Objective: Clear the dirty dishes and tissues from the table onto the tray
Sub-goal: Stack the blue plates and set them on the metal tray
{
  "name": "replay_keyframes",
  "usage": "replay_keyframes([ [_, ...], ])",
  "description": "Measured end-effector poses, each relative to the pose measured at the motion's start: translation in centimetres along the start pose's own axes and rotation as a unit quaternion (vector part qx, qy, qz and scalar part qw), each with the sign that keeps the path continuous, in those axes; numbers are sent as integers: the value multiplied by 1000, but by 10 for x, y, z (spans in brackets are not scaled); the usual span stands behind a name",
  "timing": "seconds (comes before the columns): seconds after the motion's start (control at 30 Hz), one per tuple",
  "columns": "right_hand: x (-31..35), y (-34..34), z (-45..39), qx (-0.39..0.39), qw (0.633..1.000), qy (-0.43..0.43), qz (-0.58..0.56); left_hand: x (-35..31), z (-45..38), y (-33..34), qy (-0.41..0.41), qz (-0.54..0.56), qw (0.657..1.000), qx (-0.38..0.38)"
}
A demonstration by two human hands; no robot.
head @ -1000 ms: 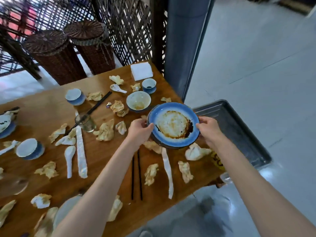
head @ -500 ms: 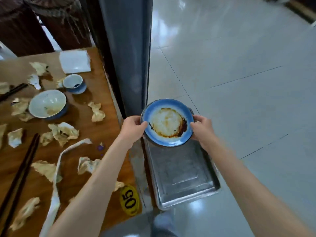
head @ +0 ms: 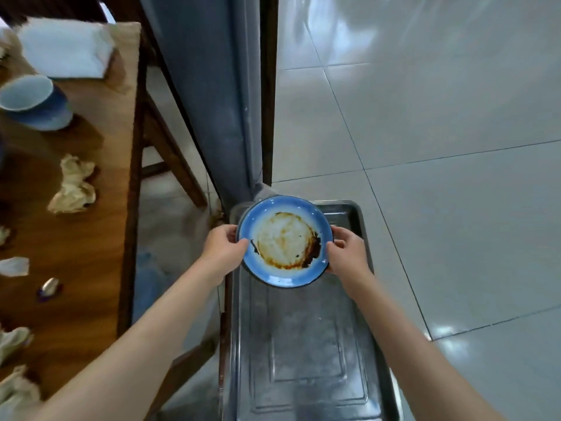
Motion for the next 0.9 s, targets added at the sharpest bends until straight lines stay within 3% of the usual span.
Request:
replay_keyframes([
  [0.37, -46, 27, -73, 13, 999, 5, 29, 43, -54, 42, -33, -16, 999, -32],
  [0.9, -68, 58, -107, 26, 998, 39, 30, 67, -78, 56, -71, -61, 991, -99],
])
Point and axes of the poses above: each hand's wrist, its own z-axis away from the middle knuckle, its own y-axis out of the palm, x = y × z, the point moved 2 cm from there along -z, towards the middle knuckle, and after that the axes turned 3 degrees about z, right-handed, at the moved point
